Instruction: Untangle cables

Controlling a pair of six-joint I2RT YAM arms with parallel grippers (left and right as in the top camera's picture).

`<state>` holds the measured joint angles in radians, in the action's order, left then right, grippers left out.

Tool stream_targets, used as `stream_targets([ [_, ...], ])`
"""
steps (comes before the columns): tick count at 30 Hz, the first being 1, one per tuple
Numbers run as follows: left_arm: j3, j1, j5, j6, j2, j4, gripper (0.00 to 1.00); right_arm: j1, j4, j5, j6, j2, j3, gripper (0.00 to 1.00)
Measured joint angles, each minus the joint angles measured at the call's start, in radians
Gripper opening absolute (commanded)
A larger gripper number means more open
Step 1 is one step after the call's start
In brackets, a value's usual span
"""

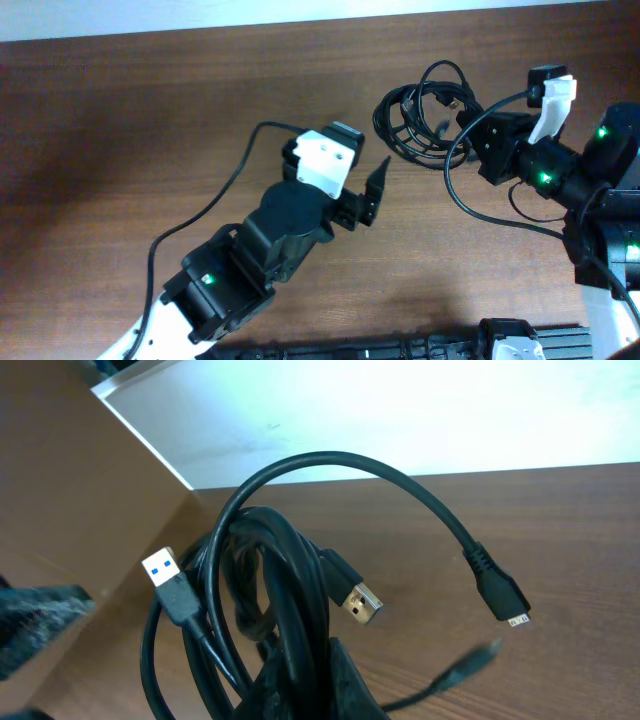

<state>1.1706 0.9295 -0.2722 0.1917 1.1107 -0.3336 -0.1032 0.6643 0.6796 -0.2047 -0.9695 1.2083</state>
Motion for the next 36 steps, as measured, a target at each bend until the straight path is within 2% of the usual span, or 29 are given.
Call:
stream_targets([
  [2, 0.0, 0.0, 0.042, 0.0, 0.015, 0.0, 0.83, 0.0, -0.002, 0.017, 0.001, 0.0, 0.0, 0.04],
  [3, 0.0, 0.0, 0.068, 0.0, 0.025, 0.001, 0.73, 0.0, -0.005, 0.027, 0.001, 0.0, 0.0, 0.04],
  [4, 0.0, 0.0, 0.088, -0.001, 0.033, 0.001, 0.69, 0.0, -0.007, 0.032, -0.002, 0.0, 0.0, 0.04],
  [8, 0.0, 0.0, 0.173, -0.006, 0.055, 0.0, 0.61, 0.0, -0.008, 0.042, -0.021, 0.0, 0.0, 0.04],
  [9, 0.0, 0.0, 0.213, -0.029, 0.059, -0.001, 0.61, 0.0, -0.008, 0.045, -0.027, 0.0, 0.0, 0.04],
  [10, 0.0, -0.001, 0.263, -0.066, 0.062, -0.002, 0.67, 0.0, -0.008, 0.045, -0.029, 0.0, 0.0, 0.04],
  [13, 0.0, -0.002, 0.427, -0.228, 0.063, -0.007, 0.77, 0.0, -0.023, 0.045, -0.032, 0.0, 0.0, 0.04],
  [14, 0.0, -0.001, 0.48, -0.286, 0.063, -0.008, 0.77, 0.0, -0.026, 0.045, -0.033, 0.0, 0.0, 0.04],
  [15, 0.0, -0.001, 0.516, -0.332, 0.063, -0.011, 0.75, 0.0, -0.027, 0.045, -0.032, 0.0, 0.0, 0.04],
  [16, 0.0, -0.001, 0.556, -0.383, 0.063, -0.019, 0.62, 0.0, -0.029, 0.045, -0.032, 0.0, 0.0, 0.04],
  [17, 0.0, -0.002, 0.606, -0.467, 0.063, -0.037, 0.62, 0.0, -0.031, 0.045, -0.032, 0.0, 0.0, 0.04],
  [19, 0.0, -0.002, 0.643, -0.567, 0.063, -0.069, 0.7, 0.0, -0.031, 0.045, -0.035, 0.0, 0.0, 0.04],
  [21, 0.0, -0.001, 0.668, -0.659, 0.064, -0.086, 0.82, 0.0, -0.031, 0.045, -0.051, 0.0, 0.0, 0.04],
  [23, 0.0, -0.002, 0.689, -0.727, 0.064, -0.089, 0.82, 0.0, -0.031, 0.048, -0.066, 0.0, 0.0, 0.04],
  [25, 0.0, -0.002, 0.703, -0.783, 0.068, -0.088, 0.86, 0.0, -0.031, 0.064, -0.088, 0.0, 0.0, 0.04],
  [28, 0.0, -0.002, 0.715, -0.858, 0.096, -0.06, 0.86, 0.0, -0.031, 0.105, -0.113, 0.0, 0.0, 0.04],
  [33, 0.0, -0.002, 0.7, -0.9, 0.171, -0.004, 0.74, 0.0, -0.031, 0.183, -0.171, 0.0, 0.0, 0.04],
  [36, 0.0, -0.002, 0.673, -0.91, 0.197, 0.025, 0.75, 0.0, -0.031, 0.218, -0.196, 0.0, 0.0, 0.04],
])
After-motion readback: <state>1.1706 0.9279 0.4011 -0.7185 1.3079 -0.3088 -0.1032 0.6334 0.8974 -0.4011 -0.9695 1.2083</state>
